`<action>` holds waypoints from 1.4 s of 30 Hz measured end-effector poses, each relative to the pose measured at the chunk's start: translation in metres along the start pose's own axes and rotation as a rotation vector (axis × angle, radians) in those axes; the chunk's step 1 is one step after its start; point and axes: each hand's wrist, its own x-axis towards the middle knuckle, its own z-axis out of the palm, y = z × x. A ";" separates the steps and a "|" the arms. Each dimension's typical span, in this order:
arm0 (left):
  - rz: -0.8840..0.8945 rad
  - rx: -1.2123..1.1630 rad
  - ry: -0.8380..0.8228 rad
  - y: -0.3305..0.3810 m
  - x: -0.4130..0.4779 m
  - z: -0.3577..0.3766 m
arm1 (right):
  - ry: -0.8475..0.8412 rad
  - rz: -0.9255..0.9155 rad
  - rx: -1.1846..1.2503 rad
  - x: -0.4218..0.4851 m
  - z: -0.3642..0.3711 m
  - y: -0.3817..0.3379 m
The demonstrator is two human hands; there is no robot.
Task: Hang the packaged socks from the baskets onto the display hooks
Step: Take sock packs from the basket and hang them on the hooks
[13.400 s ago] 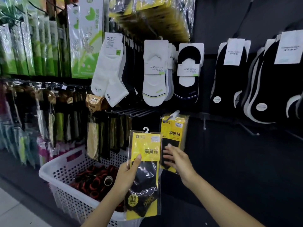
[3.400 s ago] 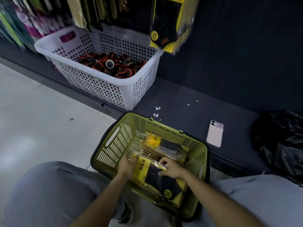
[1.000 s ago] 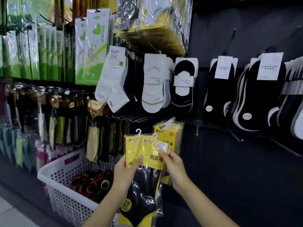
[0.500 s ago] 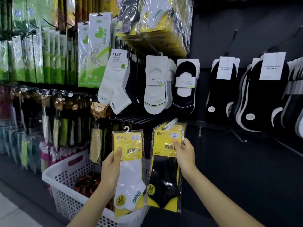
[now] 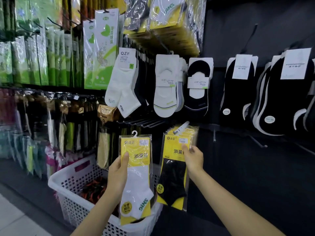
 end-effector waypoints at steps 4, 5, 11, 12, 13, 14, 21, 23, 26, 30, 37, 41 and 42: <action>-0.023 -0.006 -0.009 -0.003 0.002 0.001 | 0.046 0.096 -0.023 0.005 -0.008 0.009; -0.029 -0.005 -0.019 -0.005 0.002 0.002 | 0.061 0.113 -0.032 0.005 -0.010 0.010; -0.028 -0.010 -0.061 -0.012 0.001 0.014 | 0.074 0.109 0.024 -0.015 -0.024 0.010; -0.027 -0.012 -0.075 -0.013 -0.001 0.018 | 0.031 0.083 0.040 -0.022 -0.024 0.007; -0.029 -0.011 -0.097 -0.013 -0.003 0.022 | -0.035 0.069 0.067 -0.031 -0.023 0.003; -0.034 -0.010 -0.127 -0.013 -0.005 0.028 | -0.122 0.070 0.097 -0.040 -0.022 0.000; -0.050 -0.070 -0.270 -0.003 -0.019 0.063 | -0.340 0.011 0.263 -0.068 -0.027 -0.003; -0.066 -0.077 -0.272 0.000 -0.017 0.066 | -0.257 -0.025 0.286 -0.061 -0.031 -0.006; -0.080 -0.057 -0.317 0.006 -0.014 0.070 | -0.204 -0.052 0.255 -0.050 -0.034 -0.012; -0.091 -0.072 -0.325 0.006 -0.009 0.073 | -0.147 -0.048 0.163 -0.036 -0.026 -0.016; -0.124 -0.063 -0.314 0.001 0.009 0.073 | -0.113 0.059 0.136 -0.023 -0.007 -0.010; -0.156 -0.015 -0.281 -0.013 0.016 0.081 | -0.108 0.175 0.181 -0.018 -0.004 0.001; -0.162 -0.014 -0.276 -0.018 0.017 0.082 | -0.111 0.185 0.184 -0.018 -0.004 0.005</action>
